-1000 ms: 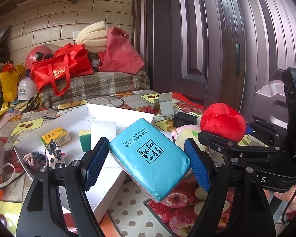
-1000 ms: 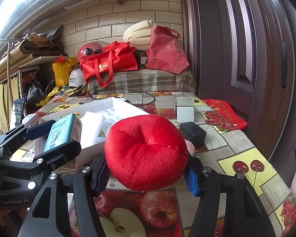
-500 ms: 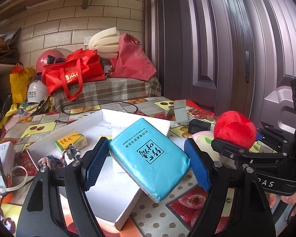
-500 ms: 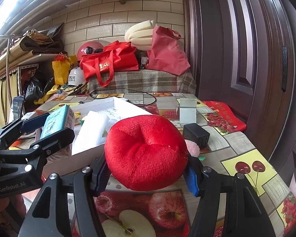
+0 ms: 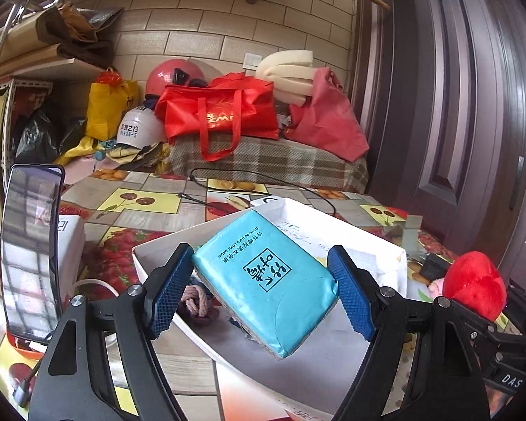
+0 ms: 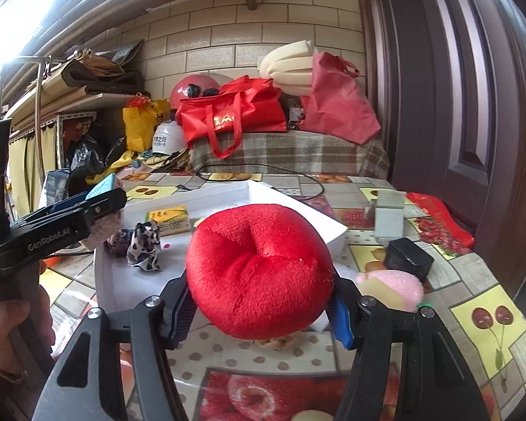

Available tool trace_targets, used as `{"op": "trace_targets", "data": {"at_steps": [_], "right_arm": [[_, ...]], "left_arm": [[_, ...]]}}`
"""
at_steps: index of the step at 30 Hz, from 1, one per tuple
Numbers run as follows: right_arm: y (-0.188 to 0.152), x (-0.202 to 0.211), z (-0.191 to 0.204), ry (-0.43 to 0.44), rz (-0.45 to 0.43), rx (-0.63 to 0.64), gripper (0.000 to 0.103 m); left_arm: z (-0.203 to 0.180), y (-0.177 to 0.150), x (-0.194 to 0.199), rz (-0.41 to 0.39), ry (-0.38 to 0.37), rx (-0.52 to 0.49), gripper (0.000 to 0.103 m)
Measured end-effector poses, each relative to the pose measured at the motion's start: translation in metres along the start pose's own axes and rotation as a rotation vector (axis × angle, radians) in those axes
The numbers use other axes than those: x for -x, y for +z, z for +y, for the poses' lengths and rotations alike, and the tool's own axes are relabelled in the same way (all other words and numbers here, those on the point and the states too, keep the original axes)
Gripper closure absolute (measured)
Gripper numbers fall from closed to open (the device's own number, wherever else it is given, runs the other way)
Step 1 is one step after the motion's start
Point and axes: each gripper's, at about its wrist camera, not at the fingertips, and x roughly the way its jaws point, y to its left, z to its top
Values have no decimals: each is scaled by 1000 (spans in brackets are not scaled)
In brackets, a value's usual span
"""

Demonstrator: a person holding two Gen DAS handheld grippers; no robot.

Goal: Organize soft objects
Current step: 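Open the left tool over the tray while the right tool releases the cushion inside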

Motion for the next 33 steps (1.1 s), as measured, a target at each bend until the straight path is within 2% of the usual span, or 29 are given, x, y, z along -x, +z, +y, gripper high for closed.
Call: {"op": "trace_targets", "data": {"at_steps": [5,11,14,17,20,22,26,29,30,31,33], "right_arm": [[8,-32,29,101,56,22,40],[7,-81,51,241,261,42,40],[3,-103,52,275,356,23,40],[7,-113,51,240,352,29,40],[13,-124,40,130,344,6,40],[17,-130,25,73,326,-60,40],[20,-127,15,101,291,-117,39],[23,-118,24,114,248,-74,32],[23,-117,27,117,244,-57,18],[23,-117,30,114,243,-41,10],[24,-118,37,98,244,-9,0]], "left_arm": [[9,4,-11,-6,47,-7,24],[13,7,-20,12,44,5,24],[7,7,-21,16,35,-23,24],[1,6,-21,15,29,-56,24],[-4,6,-22,16,25,-81,23],[-7,7,-26,16,20,-99,23],[-15,10,-39,26,23,-136,23],[-14,10,-39,9,70,-125,16],[-13,10,-36,-6,71,-121,7],[-13,10,-34,-19,69,-121,0],[-14,10,-32,-32,74,-131,0]]}}
